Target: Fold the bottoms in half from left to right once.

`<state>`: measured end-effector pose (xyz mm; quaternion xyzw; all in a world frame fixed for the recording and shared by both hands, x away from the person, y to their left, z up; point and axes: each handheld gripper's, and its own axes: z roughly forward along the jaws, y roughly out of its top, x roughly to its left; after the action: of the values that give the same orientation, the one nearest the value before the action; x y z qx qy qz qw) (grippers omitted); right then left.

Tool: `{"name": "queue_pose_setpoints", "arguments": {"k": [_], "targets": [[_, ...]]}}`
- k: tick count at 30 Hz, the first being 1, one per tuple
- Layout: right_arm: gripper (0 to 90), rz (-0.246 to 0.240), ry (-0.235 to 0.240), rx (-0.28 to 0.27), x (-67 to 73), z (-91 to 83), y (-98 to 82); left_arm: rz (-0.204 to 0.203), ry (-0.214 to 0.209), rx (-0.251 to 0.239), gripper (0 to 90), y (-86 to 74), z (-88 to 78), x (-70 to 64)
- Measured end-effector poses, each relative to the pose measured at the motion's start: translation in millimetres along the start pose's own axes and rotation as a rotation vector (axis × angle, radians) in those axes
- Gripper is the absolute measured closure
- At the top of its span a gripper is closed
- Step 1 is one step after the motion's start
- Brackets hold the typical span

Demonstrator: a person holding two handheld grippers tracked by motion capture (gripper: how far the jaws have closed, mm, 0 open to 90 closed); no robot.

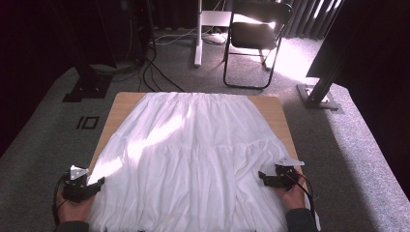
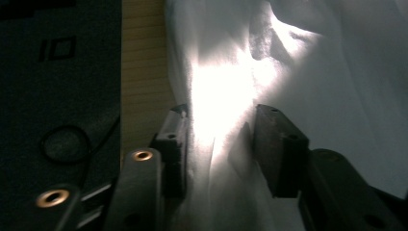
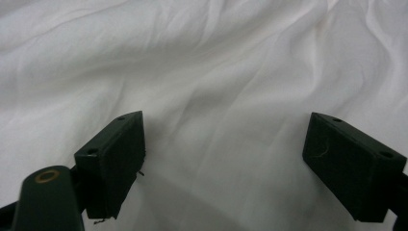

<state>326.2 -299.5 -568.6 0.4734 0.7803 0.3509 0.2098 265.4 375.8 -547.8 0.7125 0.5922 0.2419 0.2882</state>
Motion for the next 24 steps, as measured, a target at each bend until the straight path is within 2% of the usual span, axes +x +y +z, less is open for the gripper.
{"name": "queue_pose_setpoints", "arguments": {"k": [2,4,5,6,8,9,11,13,15,20,24], "targets": [[14.1,0.001,0.0,0.0,0.0,0.0,0.0,0.018,-0.006,0.003,77.4,0.9,0.0,-2.3],[14.7,0.003,0.001,0.0,0.0,-0.1,0.0,0.071,0.034,0.014,85.3,2.9,0.4,-9.4],[18.6,0.004,-0.002,-0.004,-0.3,-0.7,-0.3,0.093,0.056,0.023,86.3,4.2,0.8,-12.7],[26.8,0.012,-0.007,-0.014,-1.0,-2.6,-1.2,0.113,0.074,0.03,86.9,5.2,1.0,-14.8],[37.6,0.031,-0.032,0.004,-3.5,-10.0,-1.6,0.119,0.081,0.039,87.3,6.0,0.9,-15.1],[39.1,0.039,-0.049,-0.001,-5.0,-15.9,-1.9,0.114,0.083,0.037,87.4,5.7,0.8,-14.3],[37.8,0.043,-0.042,-0.022,-9.0,-30.0,-4.1,0.113,0.098,0.039,87.5,5.3,-0.5,-11.2],[37.5,0.036,-0.104,-0.027,-11.5,-41.4,-7.9,0.117,0.118,0.032,87.6,5.3,-3.0,-6.6],[37.4,0.028,-0.157,-0.008,-15.5,-49.0,-13.6,0.114,0.149,0.026,87.8,6.7,-7.3,-0.1],[37.1,0.069,-0.195,0.011,-27.5,-58.5,-30.8,0.083,0.221,0.002,87.9,13.8,-19.6,27.7],[36.7,0.093,-0.212,0.023,-33.7,-59.7,-38.1,0.073,0.268,0.005,88.0,23.2,-23.1,50.8]]}}
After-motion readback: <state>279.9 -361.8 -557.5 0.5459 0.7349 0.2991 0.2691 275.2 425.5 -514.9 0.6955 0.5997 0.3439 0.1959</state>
